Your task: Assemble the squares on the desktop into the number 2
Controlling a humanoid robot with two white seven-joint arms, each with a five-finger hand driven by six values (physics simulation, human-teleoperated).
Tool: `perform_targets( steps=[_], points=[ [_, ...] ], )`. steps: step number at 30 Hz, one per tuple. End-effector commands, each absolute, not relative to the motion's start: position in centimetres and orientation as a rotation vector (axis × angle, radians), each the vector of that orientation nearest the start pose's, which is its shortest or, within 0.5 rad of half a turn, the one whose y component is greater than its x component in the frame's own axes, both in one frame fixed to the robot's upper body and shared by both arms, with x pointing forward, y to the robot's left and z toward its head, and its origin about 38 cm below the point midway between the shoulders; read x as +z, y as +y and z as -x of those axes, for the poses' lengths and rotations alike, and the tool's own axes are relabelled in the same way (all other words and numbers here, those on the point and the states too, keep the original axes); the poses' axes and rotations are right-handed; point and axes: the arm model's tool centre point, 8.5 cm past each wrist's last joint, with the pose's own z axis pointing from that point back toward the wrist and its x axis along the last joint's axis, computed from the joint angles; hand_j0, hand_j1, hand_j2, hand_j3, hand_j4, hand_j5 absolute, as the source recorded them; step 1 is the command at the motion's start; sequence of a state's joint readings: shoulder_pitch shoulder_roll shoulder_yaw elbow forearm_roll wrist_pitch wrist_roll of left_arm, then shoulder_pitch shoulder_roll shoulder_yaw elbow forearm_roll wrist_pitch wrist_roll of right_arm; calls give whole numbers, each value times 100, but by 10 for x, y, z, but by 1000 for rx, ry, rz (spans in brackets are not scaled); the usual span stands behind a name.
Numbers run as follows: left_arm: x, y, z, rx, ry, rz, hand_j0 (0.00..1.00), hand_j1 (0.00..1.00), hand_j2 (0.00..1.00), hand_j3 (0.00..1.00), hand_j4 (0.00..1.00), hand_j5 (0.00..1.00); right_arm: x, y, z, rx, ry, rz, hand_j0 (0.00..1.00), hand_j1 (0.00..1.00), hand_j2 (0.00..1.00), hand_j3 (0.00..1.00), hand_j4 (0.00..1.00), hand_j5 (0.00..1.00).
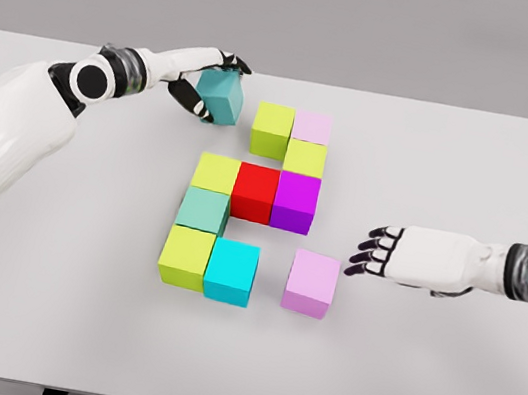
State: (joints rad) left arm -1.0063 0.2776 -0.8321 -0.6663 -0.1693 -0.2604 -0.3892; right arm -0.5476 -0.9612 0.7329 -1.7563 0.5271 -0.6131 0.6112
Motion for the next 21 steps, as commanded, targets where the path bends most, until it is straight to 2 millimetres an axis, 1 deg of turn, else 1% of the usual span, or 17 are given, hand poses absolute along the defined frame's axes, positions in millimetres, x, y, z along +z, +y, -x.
perform_targets(
  steps=[1,4,8,11,12,13,14,15,16,18,19,20,21],
  points=[
    [172,202,-573,-1427,-1338,-250,100,100,100,100,100,100,185,-269,-359,-3130,1480,-361,100,100,100,100,100,100],
    [172,202,-573,-1426,-1337,-250,100,100,100,100,100,100,180,-262,-357,-3122,1488,-328,100,100,100,100,100,100],
    [172,202,-573,-1427,-1338,-250,100,100,100,100,100,100,182,-260,-358,-3111,1498,-330,100,100,100,100,100,100],
    [179,211,-574,-1425,-1355,-261,100,100,100,100,100,100,182,-257,-359,-3102,1508,-326,100,100,100,100,100,100],
    [192,234,-574,-1421,-1395,-276,100,100,100,100,100,100,183,-256,-359,-3099,1510,-327,100,100,100,100,100,100],
    [214,273,-568,-1400,-1471,-285,100,100,100,100,100,100,183,-256,-359,-3098,1511,-326,100,100,100,100,100,100],
    [230,317,-564,-1363,-1478,-330,100,100,100,100,100,100,183,-256,-359,-3098,1511,-326,100,100,100,100,100,100],
    [237,329,-563,-1367,-1470,-357,100,100,100,100,100,100,183,-255,-359,-3096,1512,-325,100,100,100,100,100,100],
    [233,342,-559,-1427,-1398,-392,100,100,100,100,100,100,182,-252,-359,-3088,1525,-317,100,100,100,100,100,100],
    [216,326,-557,-1578,-1283,-392,100,100,100,100,100,100,182,-250,-359,-3082,1532,-312,100,100,100,100,100,100],
    [208,312,-558,-1719,-1192,-417,100,100,100,100,100,100,182,-249,-359,-3081,1534,-311,100,100,100,100,100,100],
    [207,304,-561,-1786,-1125,-437,100,100,100,100,100,100,182,-250,-359,-3082,1532,-312,100,100,100,100,100,100],
    [205,303,-561,-1814,-1071,-436,100,100,100,100,100,100,182,-250,-359,-3084,1532,-312,100,100,100,100,100,100]
  ],
)
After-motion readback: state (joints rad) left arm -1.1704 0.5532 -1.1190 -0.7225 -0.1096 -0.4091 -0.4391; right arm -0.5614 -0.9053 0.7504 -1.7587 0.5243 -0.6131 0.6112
